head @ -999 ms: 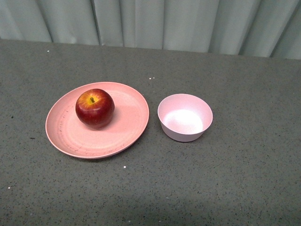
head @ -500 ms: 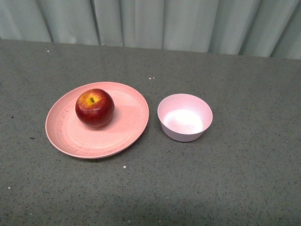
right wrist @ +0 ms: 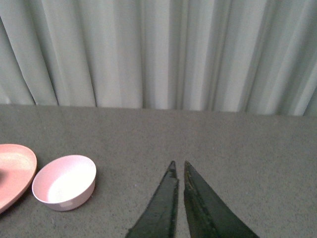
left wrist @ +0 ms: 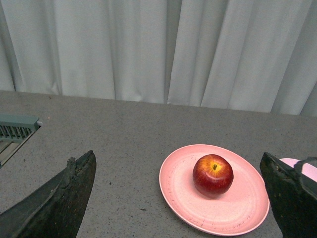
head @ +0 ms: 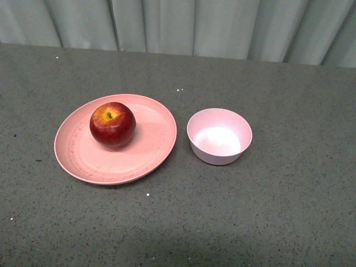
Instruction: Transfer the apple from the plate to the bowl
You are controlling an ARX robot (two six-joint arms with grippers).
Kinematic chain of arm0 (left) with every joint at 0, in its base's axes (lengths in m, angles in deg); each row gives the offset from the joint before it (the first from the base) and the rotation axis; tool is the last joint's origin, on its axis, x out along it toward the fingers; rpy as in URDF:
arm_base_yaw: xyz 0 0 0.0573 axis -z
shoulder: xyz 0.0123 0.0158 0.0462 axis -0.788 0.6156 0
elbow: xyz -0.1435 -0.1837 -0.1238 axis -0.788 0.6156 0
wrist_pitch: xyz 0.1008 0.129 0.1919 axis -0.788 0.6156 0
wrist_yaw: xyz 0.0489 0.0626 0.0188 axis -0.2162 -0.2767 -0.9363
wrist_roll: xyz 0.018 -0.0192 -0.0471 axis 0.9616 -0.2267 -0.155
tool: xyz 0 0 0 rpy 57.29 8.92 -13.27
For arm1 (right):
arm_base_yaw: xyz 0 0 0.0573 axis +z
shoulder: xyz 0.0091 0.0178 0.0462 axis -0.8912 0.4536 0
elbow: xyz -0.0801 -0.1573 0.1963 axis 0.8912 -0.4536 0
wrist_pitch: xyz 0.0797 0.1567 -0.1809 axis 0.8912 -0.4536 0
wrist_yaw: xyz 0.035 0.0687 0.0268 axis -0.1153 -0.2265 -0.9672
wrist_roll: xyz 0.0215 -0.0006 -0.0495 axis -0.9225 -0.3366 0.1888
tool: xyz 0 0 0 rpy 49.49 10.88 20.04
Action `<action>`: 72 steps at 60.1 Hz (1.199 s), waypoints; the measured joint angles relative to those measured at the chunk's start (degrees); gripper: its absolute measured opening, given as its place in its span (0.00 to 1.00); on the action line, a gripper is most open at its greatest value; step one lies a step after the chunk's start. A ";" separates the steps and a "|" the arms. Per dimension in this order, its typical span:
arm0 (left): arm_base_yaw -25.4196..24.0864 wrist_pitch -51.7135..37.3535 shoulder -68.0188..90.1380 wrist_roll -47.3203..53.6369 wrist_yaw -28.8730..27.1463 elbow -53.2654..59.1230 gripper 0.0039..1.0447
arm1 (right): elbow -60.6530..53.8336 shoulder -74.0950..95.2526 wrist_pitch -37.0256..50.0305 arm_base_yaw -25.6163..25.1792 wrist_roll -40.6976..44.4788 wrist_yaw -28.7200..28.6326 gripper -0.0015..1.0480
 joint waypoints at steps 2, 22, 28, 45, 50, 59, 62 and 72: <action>0.00 0.00 0.00 0.02 0.02 0.00 0.94 | 0.00 -0.70 -0.07 0.00 0.02 0.02 0.19; 2.84 2.99 7.98 -6.34 -18.60 -0.79 0.94 | 0.00 -0.90 -0.35 0.00 0.00 0.02 0.82; 3.10 -2.64 15.21 -7.87 -19.04 -1.07 0.94 | 0.00 -0.90 -0.35 -0.02 -0.09 0.04 0.93; 4.46 -35.80 55.80 -9.14 -11.91 -8.41 0.94 | 0.00 -0.90 -0.35 -0.02 -0.07 0.02 0.91; 4.98 -41.83 69.29 -9.55 -9.99 -13.60 0.94 | 0.00 -0.90 -0.35 -0.02 -0.07 0.02 0.91; 7.04 -40.15 89.99 -9.42 -6.45 -25.31 0.94 | 0.00 -0.90 -0.35 -0.02 -0.07 0.02 0.91; 8.04 -37.97 95.21 -9.29 -5.73 -29.35 0.94 | -0.02 -0.90 -0.35 -0.02 -0.07 0.02 0.91; 10.69 -34.69 104.28 -8.83 -5.18 -38.03 0.94 | 0.00 -0.90 -0.35 -0.02 -0.07 0.02 0.91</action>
